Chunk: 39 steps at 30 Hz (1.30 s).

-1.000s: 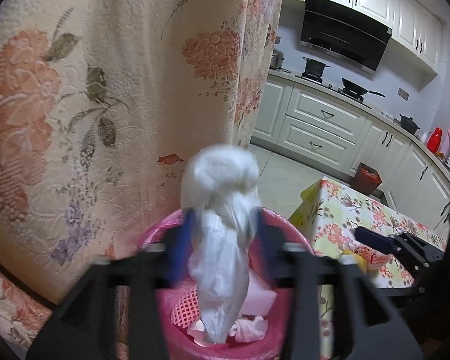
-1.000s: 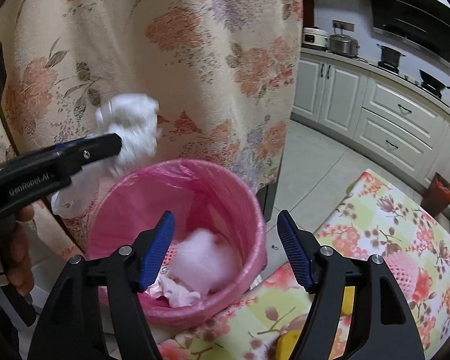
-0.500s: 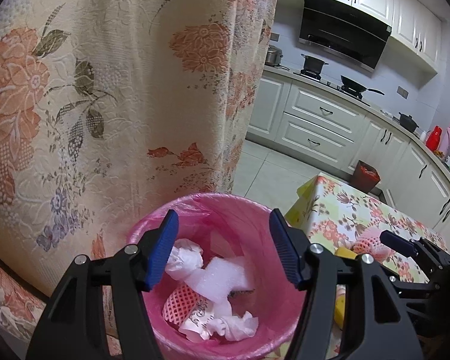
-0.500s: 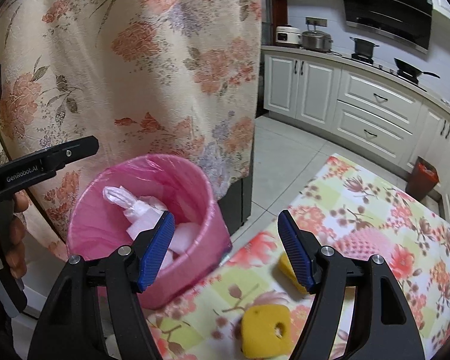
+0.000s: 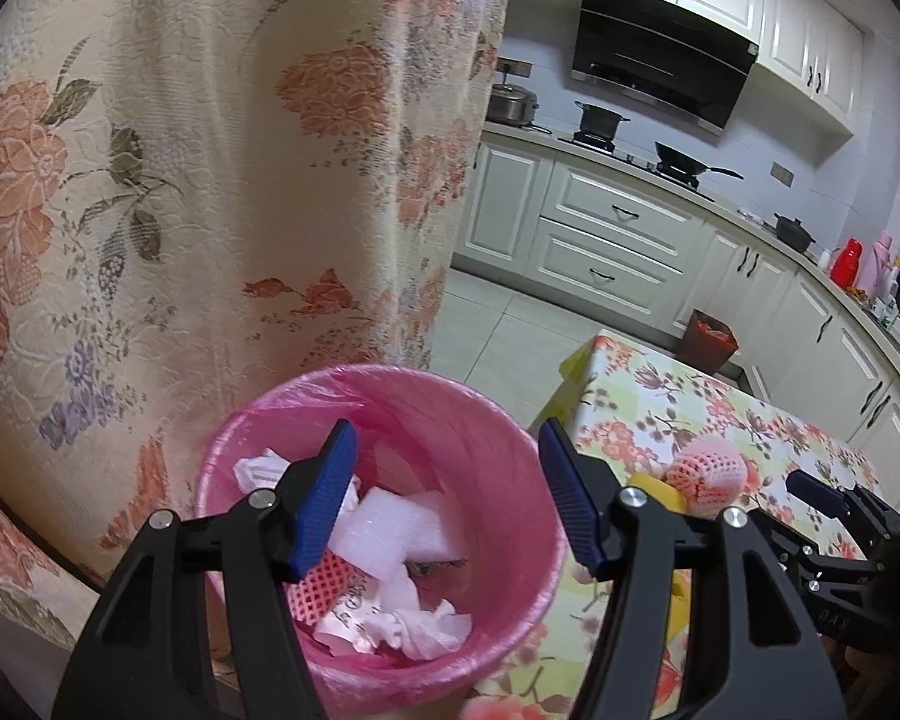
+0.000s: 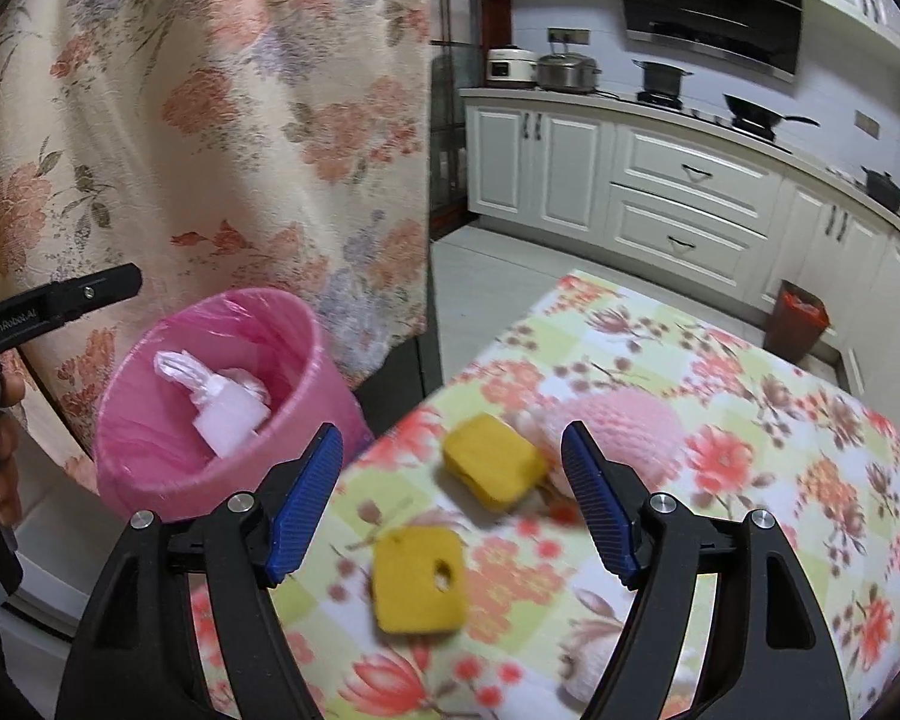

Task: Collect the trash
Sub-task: 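Move both tools back over the remaining trash on the table, then grasp the white tissue ball with the right tool while the left tool grasps the pink foam net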

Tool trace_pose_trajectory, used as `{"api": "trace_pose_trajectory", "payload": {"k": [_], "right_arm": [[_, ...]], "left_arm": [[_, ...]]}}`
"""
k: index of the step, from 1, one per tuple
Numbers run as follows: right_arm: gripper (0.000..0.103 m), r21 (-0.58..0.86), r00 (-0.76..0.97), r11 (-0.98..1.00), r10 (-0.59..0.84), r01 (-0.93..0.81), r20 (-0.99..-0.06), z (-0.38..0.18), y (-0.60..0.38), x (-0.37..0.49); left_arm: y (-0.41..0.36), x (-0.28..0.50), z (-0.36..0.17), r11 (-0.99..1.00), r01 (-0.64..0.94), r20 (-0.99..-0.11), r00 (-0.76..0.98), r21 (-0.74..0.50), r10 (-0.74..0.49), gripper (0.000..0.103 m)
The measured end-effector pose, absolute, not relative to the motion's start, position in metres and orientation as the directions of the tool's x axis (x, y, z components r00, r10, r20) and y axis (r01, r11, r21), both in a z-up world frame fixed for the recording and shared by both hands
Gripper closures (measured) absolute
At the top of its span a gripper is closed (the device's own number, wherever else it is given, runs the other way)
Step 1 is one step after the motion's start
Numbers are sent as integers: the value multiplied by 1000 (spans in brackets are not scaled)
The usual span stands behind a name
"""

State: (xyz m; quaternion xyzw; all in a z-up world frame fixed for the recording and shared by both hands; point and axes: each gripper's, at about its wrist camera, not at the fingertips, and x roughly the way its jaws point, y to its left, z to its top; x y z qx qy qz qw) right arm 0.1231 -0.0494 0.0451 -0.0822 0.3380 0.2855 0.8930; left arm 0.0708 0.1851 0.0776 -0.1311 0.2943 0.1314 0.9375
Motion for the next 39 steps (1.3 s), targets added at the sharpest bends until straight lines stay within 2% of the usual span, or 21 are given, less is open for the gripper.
{"api": "trace_pose_trajectory", "payload": {"k": [21,35,39], "right_arm": [[31,50,621,899,339,-434,-706,1,-138,115],[31,47,573,911,298,-410,-763,-37,-160,115],[37,58,556,906,306,-418,-773,-43,-161,118]], "left_arm": [[110,92,68,968,-196,-607,792,-159,60,42],[71,119,55,980,-119,-636,772,-161,-11,42],[58,131,50,983,-94,-646,763,-159,-31,42]]}}
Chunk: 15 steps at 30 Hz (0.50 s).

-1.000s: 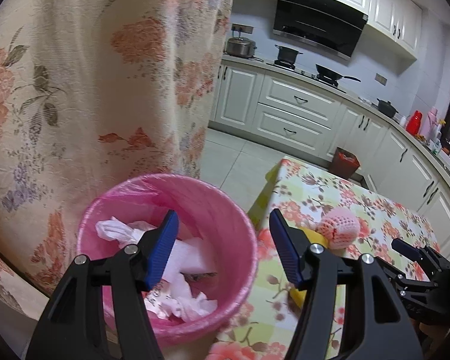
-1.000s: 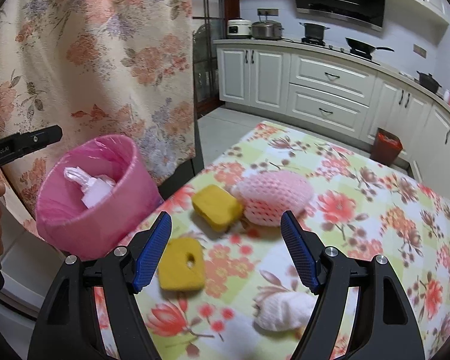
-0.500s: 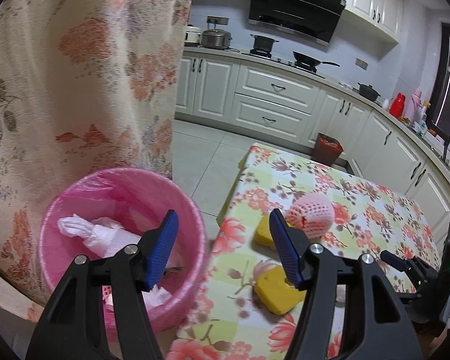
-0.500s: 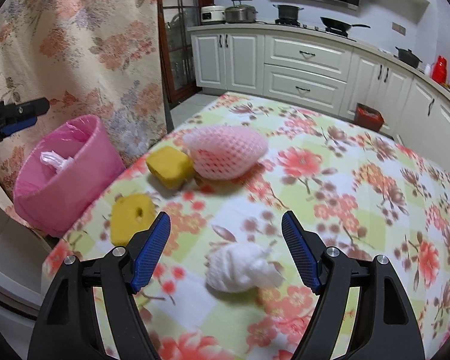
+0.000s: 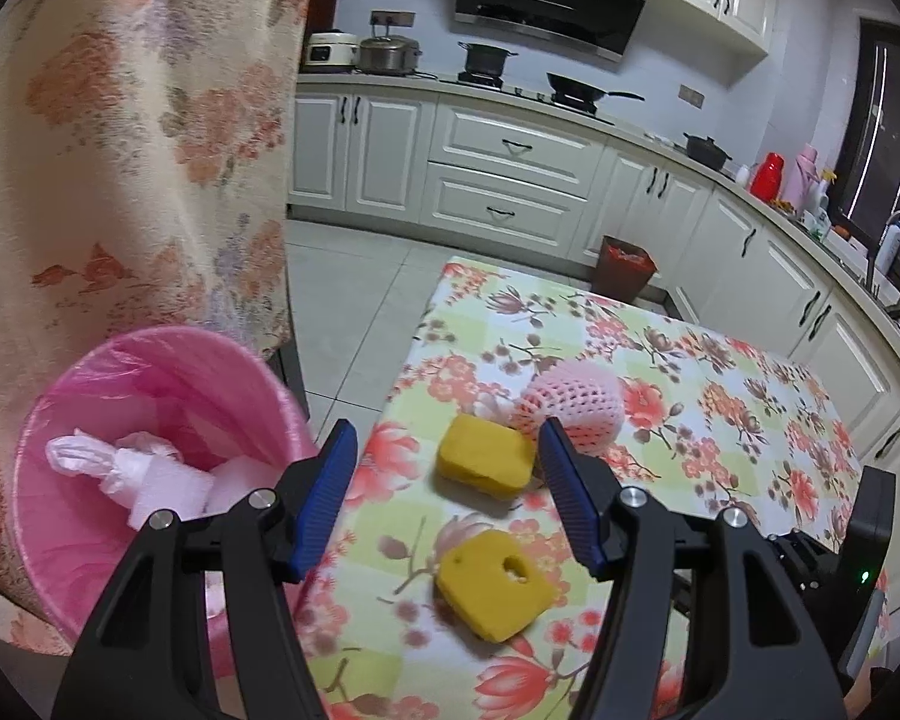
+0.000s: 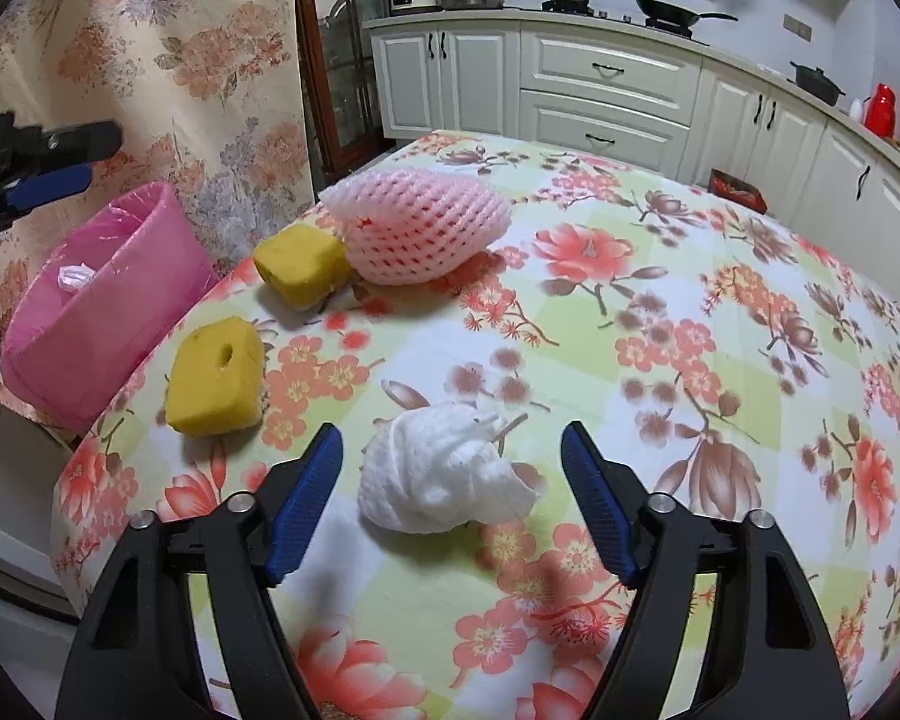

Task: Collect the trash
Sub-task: 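Grasp the white tissue ball with the right tool while the left tool grasps the pink foam net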

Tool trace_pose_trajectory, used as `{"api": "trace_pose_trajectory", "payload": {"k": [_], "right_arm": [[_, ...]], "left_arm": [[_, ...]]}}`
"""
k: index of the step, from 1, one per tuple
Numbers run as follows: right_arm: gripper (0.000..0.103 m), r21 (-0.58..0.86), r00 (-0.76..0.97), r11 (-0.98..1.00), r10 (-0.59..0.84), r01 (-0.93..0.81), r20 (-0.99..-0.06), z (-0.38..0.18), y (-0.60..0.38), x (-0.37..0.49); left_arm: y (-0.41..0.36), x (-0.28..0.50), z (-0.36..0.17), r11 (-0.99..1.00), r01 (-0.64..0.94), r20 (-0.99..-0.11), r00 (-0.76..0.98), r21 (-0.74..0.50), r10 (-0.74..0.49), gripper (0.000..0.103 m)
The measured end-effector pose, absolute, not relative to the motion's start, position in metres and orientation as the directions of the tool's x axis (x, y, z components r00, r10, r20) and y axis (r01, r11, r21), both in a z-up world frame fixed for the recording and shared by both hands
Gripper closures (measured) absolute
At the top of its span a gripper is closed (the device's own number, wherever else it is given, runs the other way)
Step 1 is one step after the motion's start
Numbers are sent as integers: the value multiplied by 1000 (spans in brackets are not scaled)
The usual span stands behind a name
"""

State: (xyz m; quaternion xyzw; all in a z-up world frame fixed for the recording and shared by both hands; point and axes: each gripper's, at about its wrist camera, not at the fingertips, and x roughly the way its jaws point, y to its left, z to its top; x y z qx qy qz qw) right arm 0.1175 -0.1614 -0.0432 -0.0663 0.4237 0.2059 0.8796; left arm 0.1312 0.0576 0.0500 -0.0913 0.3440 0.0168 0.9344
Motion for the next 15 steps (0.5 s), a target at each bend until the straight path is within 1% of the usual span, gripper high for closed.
{"api": "trace_pose_trajectory", "payload": {"k": [2,4,6,7,10,15], "right_arm": [[44,67,545,903,313,-423,-778,-47,-162,119],[54,79,532,901,320,-426,-784,-51,-163,121],[59,89,526,899,329,-429,-785,-52,-165,122],[65,96,522,897,335,-432,-784,-52,-166,122],[72,103,521,892,347,-440,-780,-50,-168,123],[74,112,543,895,356,-431,-760,-42,-178,127]], "left_arm": [[53,135,48,984,-87,-649,760,-158,-37,42],[48,142,45,985,-78,-655,754,-155,-43,42],[43,147,42,986,-71,-661,749,-153,-49,42],[40,150,41,986,-67,-665,745,-151,-51,42],[31,159,37,988,-54,-672,738,-144,-58,42],[19,173,34,990,-32,-681,729,-135,-69,42]]}}
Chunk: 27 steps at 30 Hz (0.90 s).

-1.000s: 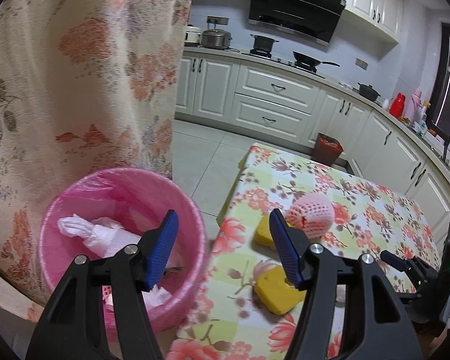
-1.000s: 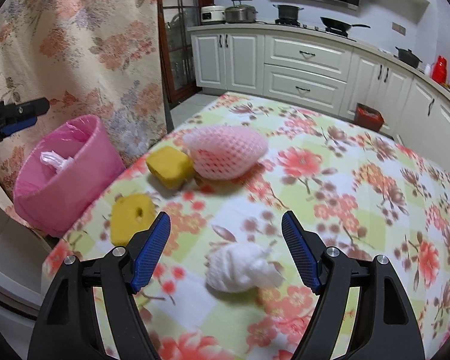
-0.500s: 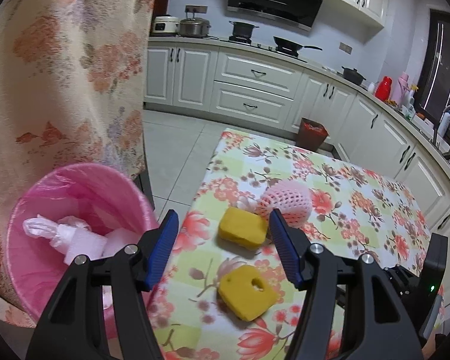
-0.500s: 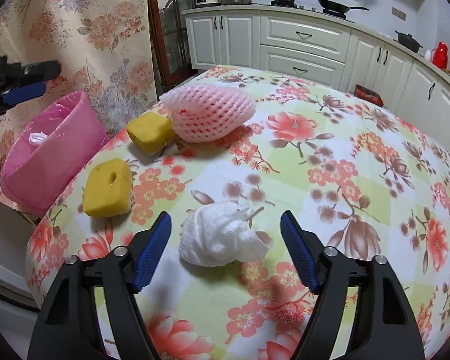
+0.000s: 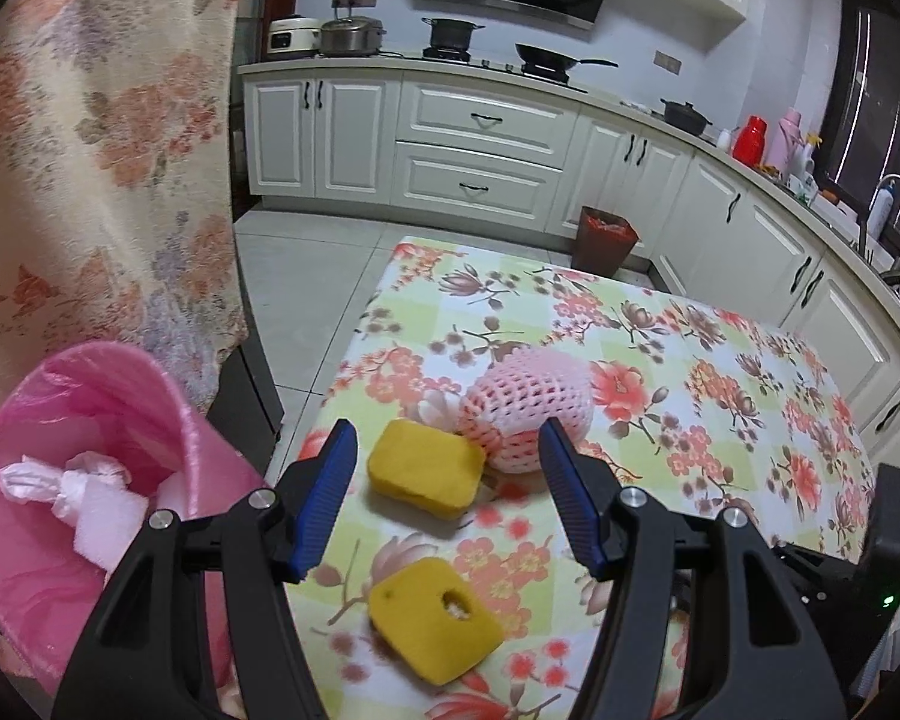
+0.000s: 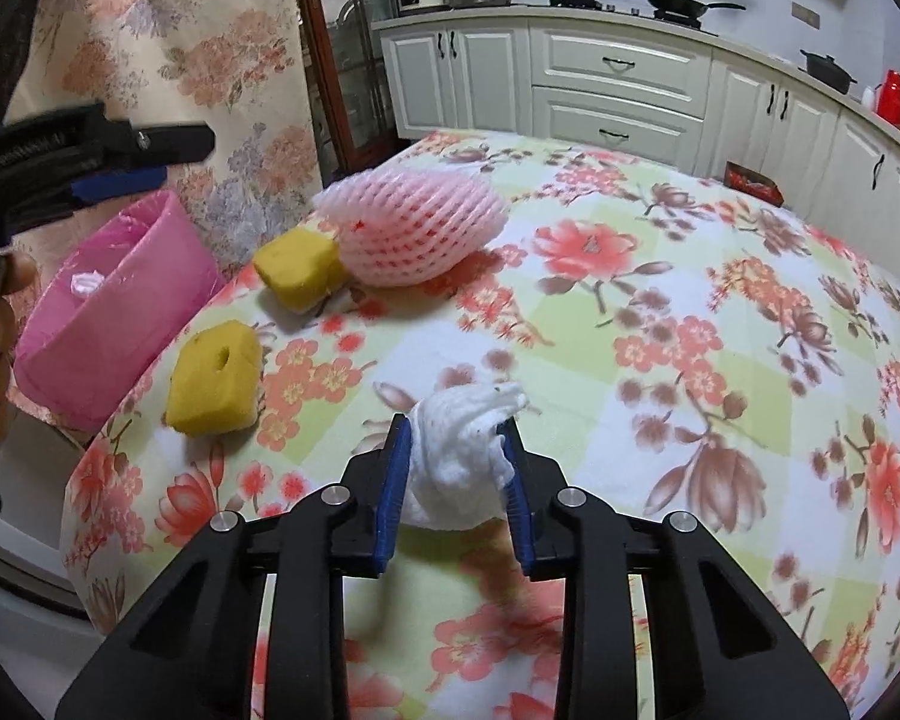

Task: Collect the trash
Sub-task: 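Grasp the white tissue ball with the right tool while the left tool grasps the pink foam net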

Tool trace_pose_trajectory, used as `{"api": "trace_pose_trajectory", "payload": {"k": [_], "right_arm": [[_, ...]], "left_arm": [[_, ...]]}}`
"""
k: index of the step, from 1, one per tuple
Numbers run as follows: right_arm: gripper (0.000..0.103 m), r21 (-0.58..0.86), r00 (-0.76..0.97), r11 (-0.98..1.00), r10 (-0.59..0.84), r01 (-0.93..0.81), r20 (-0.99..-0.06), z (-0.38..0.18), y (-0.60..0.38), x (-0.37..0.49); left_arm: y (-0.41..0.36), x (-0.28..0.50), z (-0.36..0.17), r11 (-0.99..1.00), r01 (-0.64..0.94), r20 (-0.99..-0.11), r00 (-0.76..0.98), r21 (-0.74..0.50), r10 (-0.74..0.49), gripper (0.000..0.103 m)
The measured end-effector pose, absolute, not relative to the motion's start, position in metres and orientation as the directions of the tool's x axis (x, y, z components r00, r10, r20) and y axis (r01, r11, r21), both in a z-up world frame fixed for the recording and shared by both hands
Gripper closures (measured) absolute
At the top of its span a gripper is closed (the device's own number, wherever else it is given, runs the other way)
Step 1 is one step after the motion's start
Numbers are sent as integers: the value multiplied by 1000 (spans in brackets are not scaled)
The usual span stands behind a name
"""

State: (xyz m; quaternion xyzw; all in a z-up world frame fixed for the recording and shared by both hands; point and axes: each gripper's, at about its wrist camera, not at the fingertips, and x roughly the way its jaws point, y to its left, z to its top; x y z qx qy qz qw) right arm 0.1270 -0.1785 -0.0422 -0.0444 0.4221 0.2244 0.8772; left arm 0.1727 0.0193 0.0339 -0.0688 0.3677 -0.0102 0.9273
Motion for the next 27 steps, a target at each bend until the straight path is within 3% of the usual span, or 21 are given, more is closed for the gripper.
{"api": "trace_pose_trajectory", "payload": {"k": [16,27], "right_arm": [[74,152,650,933,338,-327,-681,-5,-239,162],[74,163,675,933,347,-322,-652,8,-246,172]], "left_arm": [[-27,228,19,994,53,-710,697,-95,-105,39],[-49,275,-26,993,115,-792,606,-1,-71,31]]}}
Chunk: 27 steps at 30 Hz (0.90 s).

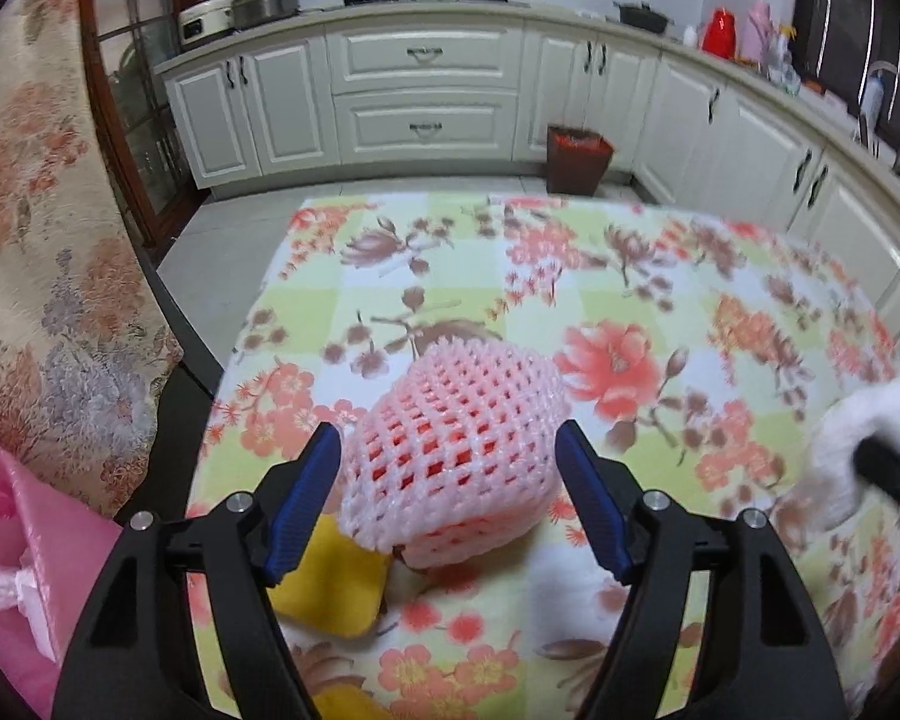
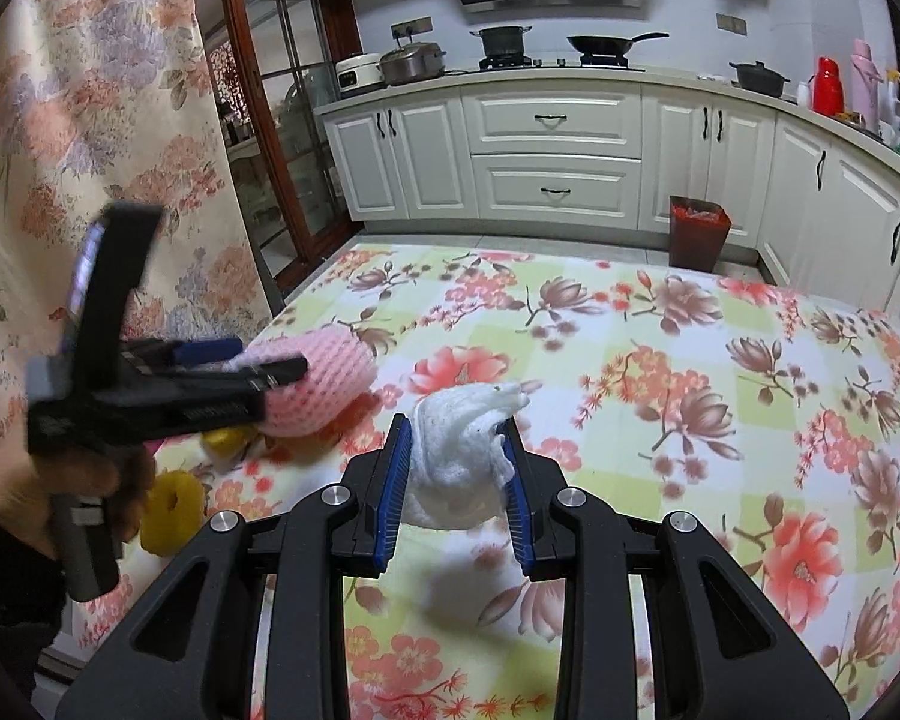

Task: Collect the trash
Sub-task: 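Grasp the white tissue ball with the right tool while the left tool grasps the pink foam net, then lift the tissue ball and pink net off the table with both tools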

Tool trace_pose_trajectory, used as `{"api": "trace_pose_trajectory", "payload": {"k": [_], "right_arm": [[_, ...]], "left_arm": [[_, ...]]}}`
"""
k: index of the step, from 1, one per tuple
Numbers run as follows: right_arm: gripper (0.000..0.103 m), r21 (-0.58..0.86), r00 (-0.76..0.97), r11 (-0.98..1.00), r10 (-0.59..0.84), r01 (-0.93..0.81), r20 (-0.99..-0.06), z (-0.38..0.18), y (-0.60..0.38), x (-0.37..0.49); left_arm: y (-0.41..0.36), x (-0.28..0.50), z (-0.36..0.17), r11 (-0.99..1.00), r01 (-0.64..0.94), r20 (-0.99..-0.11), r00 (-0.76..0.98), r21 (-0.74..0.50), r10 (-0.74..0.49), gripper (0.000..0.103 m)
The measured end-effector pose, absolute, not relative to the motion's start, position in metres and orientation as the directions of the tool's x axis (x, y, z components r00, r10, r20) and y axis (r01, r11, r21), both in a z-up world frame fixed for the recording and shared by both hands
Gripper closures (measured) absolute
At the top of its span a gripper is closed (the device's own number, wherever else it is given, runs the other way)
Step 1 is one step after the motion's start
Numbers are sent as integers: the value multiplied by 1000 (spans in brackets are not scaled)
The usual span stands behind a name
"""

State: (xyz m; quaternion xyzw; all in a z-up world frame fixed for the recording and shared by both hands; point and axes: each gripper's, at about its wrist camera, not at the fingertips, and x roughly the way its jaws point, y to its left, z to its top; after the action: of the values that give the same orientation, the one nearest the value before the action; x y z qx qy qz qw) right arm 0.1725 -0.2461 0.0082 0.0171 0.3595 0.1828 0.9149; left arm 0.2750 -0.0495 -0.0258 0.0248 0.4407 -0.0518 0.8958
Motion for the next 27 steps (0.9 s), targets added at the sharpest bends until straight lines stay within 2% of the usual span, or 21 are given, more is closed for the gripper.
{"api": "trace_pose_trajectory", "payload": {"k": [2,3,4,9,18,27], "right_arm": [[74,164,677,931,350,-325,-647,11,-245,174],[74,163,678,931,351,-327,-645,12,-245,174],[74,163,680,931,352,-328,-643,13,-244,174],[74,158,687,929,356,-336,-634,21,-239,174],[74,145,696,925,361,-351,-621,32,-230,172],[74,133,702,920,369,-368,-610,42,-219,164]], "left_arm": [[-54,277,-33,991,133,-805,590,13,-69,32],[-58,278,-37,989,146,-811,582,32,-60,38],[-60,278,-40,987,155,-816,575,42,-56,49],[-65,273,-41,984,175,-822,564,28,-77,72],[-51,244,-3,984,169,-770,620,-61,-155,73],[-36,216,29,984,152,-719,673,-95,-174,73]]}}
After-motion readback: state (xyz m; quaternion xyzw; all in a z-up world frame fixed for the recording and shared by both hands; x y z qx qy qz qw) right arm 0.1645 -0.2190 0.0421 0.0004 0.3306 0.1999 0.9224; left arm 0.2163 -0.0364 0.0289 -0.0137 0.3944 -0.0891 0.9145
